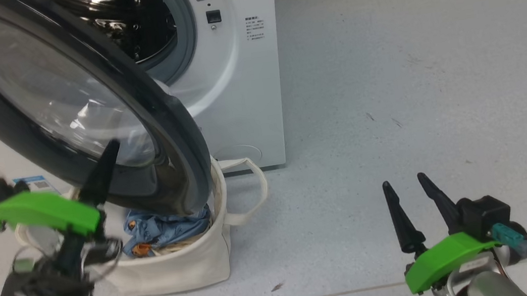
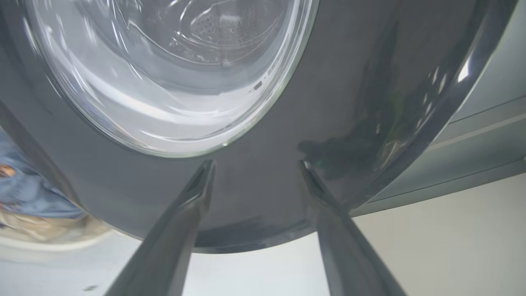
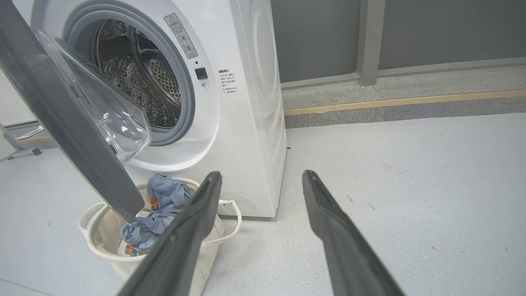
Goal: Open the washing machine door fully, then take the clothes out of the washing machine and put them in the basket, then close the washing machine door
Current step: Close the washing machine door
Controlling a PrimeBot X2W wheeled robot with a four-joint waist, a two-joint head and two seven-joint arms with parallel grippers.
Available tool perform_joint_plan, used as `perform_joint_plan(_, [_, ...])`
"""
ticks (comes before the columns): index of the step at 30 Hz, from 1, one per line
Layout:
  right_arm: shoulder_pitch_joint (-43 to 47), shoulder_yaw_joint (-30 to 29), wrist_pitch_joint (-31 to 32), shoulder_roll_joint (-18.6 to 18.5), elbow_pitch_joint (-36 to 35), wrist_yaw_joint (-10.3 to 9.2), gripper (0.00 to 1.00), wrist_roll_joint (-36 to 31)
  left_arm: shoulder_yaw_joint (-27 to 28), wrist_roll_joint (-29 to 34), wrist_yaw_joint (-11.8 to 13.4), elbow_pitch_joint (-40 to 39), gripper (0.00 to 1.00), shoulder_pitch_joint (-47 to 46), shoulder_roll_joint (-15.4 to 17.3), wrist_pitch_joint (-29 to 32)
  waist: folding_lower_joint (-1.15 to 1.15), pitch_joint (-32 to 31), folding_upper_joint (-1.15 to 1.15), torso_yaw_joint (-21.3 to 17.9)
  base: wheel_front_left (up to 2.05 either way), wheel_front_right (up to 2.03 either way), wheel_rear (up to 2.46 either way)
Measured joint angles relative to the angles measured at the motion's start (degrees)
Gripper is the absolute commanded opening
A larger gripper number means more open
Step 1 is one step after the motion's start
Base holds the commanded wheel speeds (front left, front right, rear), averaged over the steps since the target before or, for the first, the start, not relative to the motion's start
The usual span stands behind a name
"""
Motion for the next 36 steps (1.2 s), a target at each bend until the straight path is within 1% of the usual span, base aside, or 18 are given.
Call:
perform_joint_plan(3, [0.0, -0.29, 0.0, -0.03, -0.29, 0.0, 1.0, 0.0, -4.09, 8.64, -0.01, -1.62, 1.0, 2.91, 4.16, -5.97, 0.0, -0.41, 0.0, 0.05, 0.0, 0.0, 0.0])
perform_joint_plan(8, [0.01, -0.96, 0.0, -0.01, -0.48, 0.0, 1.0, 0.0, -5.92, 14.58, -0.01, -3.8, 1.0, 6.53, 8.46, -14.38, 0.0, -0.98, 0.0, 0.18, 0.0, 0.0, 0.0])
perform_joint_plan(12, [0.02, -1.07, 0.0, 0.02, -0.66, 0.0, 1.0, 0.0, -5.69, 19.47, 0.0, -4.9, 1.0, 9.67, 12.32, -21.25, 0.0, -1.45, 0.0, 0.18, 0.0, 0.0, 0.0])
perform_joint_plan(13, [0.02, -1.07, 0.0, 0.02, -0.66, 0.0, 1.0, 0.0, -5.69, 19.47, 0.0, -4.9, 1.0, 9.67, 12.32, -21.25, 0.0, -1.45, 0.0, 0.18, 0.0, 0.0, 0.0])
perform_joint_plan(17, [0.02, -1.04, 0.0, 0.02, -0.74, 0.0, 1.0, -0.01, -5.0, 23.96, 0.09, -7.2, 1.0, 13.46, 16.01, -26.73, 0.0, -1.82, 0.0, 0.16, 0.0, 0.0, 0.0])
perform_joint_plan(22, [0.02, -1.04, 0.0, 0.03, -1.25, 0.0, 1.0, -0.09, -5.02, 31.4, 2.64, -11.29, 1.0, 17.7, 20.41, -30.3, 0.0, -2.37, 0.0, 0.38, 0.0, 0.0, 0.0])
perform_joint_plan(24, [0.02, -1.04, 0.0, 0.03, -1.32, 0.0, 1.0, -0.09, -4.7, 32.78, 3.36, -12.9, 1.0, 19.93, 21.06, -30.85, 0.0, -2.67, 0.0, 0.47, 0.0, 0.0, 0.0])
perform_joint_plan(30, [0.08, -1.26, 0.0, 0.24, -1.35, 0.0, 1.0, -0.08, -1.85, 34.03, 6.06, -17.1, 1.0, 26.89, 21.04, -31.67, 0.0, -3.12, 0.0, 0.65, 0.0, 0.0, 0.0])
perform_joint_plan(36, [0.17, -1.65, 0.0, 0.85, -1.4, 0.0, 1.0, -0.09, 0.89, 34.19, 6.16, -17.95, 1.0, 31.53, 19.95, -31.69, 0.0, -3.33, 0.0, 0.68, 0.0, 0.0, 0.0])
